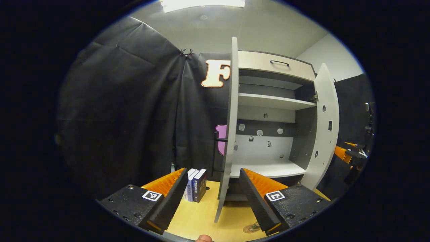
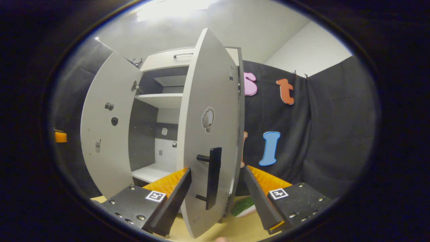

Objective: Grasp the bottle in the cabinet with the left hand and place it on the coaster, then close the right door with the right hand and the left door with the left hand.

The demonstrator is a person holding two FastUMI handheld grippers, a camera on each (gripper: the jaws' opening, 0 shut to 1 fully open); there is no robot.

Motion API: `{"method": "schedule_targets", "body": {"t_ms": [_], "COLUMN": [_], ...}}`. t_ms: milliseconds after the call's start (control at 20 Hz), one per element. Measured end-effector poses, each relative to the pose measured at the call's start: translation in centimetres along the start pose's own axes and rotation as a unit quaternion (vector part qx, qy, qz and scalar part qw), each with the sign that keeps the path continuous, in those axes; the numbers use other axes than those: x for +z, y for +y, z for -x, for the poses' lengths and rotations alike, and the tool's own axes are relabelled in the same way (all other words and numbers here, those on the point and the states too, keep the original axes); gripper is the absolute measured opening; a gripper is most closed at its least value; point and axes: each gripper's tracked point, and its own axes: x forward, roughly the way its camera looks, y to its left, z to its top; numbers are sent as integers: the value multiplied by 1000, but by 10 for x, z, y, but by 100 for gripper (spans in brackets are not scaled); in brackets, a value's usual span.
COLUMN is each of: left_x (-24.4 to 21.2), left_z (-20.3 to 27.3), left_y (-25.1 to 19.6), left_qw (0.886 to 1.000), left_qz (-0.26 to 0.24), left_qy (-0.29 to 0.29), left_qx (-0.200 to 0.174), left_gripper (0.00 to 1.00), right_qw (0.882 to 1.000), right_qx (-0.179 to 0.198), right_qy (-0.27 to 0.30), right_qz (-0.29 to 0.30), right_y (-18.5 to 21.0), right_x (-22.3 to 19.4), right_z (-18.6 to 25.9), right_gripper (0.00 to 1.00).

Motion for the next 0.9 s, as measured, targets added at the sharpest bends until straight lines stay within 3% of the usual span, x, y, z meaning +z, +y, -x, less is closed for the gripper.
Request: {"method": "schedule_targets", "body": {"t_ms": [50,100,250,300,350,450,500,550,900], "left_x": [0,1,0,0,-1,-3,-5,-6,-7], "left_z": [2,3,1,0,1,1,1,6,14], "left_y": [3,7,8,9,10,14,16,21,32], "left_qw": [1000,1000,1000,1000,1000,1000,999,999,998], "left_qz": [0,1,0,1,3,2,0,-1,0], "left_qy": [0,-2,-4,-3,-2,-1,-2,-2,-3], "left_qx": [4,8,21,23,25,30,33,35,56], "left_gripper": [96,94,96,96,96,97,94,97,96], "right_qw": [1000,1000,999,999,999,999,998,998,993], "right_qx": [8,16,39,47,49,42,53,61,98], "right_qy": [3,5,10,11,12,13,15,21,43], "right_qz": [-5,-9,-15,-14,-11,4,5,3,-46], "right_y": [4,8,23,29,33,30,33,39,62], "right_x": [-1,-2,-3,-2,-1,-2,-4,-7,-11], "right_z": [-5,-9,-21,-26,-30,-37,-41,-48,-75], "right_gripper": [92,96,92,96,92,96,96,100,100]}}
